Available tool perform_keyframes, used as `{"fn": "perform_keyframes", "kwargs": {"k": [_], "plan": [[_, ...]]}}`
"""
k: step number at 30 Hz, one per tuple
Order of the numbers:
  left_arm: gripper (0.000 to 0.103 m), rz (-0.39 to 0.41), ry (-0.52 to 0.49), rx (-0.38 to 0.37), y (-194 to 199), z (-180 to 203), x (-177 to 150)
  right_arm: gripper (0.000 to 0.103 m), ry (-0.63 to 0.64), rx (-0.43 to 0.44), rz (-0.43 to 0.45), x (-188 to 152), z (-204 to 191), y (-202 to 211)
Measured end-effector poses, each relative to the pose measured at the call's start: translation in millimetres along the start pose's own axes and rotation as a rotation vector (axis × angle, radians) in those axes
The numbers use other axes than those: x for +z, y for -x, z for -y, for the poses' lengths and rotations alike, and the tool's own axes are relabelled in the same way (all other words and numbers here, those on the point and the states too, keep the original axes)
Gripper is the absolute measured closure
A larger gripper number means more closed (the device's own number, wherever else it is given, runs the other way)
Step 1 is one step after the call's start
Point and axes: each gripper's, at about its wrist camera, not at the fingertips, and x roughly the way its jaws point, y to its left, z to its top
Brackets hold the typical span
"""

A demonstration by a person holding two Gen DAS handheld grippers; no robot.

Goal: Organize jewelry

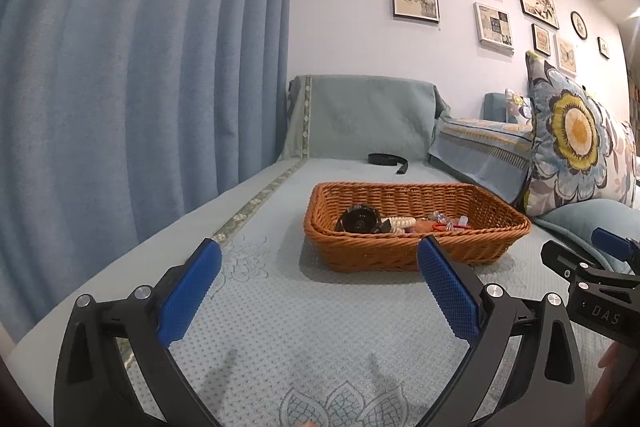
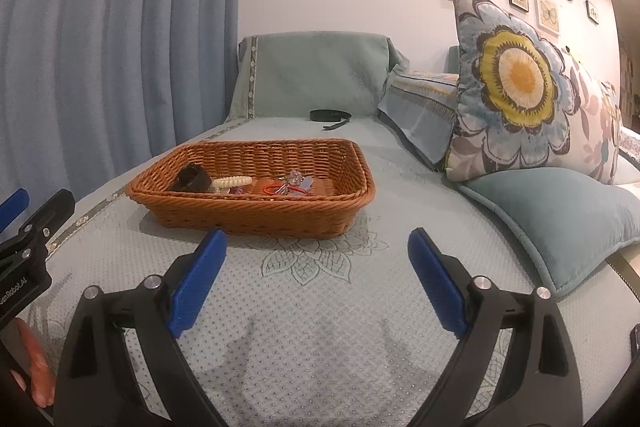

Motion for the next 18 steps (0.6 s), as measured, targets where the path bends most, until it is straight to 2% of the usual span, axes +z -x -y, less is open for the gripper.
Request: {"fn": "perform_keyframes", "kwargs": {"k": [18], "plan": [[0.008,-0.012,0.013,0.002,-2.8,-2.1,1.3,0.013,0.001,-0.003,-0.004,0.7,1.0,-1.2]]}}
